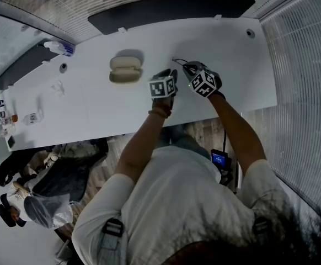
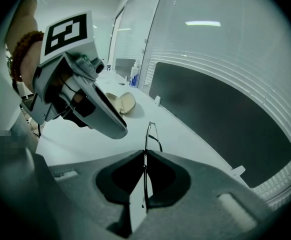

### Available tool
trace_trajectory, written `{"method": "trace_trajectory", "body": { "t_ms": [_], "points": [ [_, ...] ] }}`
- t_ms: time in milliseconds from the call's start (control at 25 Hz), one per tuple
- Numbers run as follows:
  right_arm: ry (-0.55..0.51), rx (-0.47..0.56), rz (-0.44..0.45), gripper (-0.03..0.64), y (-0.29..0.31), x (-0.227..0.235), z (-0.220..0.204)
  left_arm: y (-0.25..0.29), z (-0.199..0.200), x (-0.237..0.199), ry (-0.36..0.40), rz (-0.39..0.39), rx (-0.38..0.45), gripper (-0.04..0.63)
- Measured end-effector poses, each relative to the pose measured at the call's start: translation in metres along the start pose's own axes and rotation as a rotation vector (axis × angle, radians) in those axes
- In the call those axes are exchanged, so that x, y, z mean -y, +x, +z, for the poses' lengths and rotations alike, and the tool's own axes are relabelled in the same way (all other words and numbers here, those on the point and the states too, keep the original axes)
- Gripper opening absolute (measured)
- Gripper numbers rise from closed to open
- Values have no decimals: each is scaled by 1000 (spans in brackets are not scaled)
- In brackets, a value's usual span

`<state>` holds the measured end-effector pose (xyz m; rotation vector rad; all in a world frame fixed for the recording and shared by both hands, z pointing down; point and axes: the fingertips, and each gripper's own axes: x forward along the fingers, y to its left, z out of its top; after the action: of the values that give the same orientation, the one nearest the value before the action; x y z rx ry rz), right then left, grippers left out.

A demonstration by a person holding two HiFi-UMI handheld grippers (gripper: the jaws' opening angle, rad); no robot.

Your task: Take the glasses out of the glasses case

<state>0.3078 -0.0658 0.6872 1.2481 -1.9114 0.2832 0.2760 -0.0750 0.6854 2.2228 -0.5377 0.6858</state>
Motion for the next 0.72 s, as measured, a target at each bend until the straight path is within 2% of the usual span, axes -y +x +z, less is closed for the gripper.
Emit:
{"method": "trace_trajectory", "body": {
  "t_ms": [720],
  "points": [
    [43, -44, 62, 17, 24, -16, -32, 21, -28, -13, -44, 7, -51, 114]
  ]
}}
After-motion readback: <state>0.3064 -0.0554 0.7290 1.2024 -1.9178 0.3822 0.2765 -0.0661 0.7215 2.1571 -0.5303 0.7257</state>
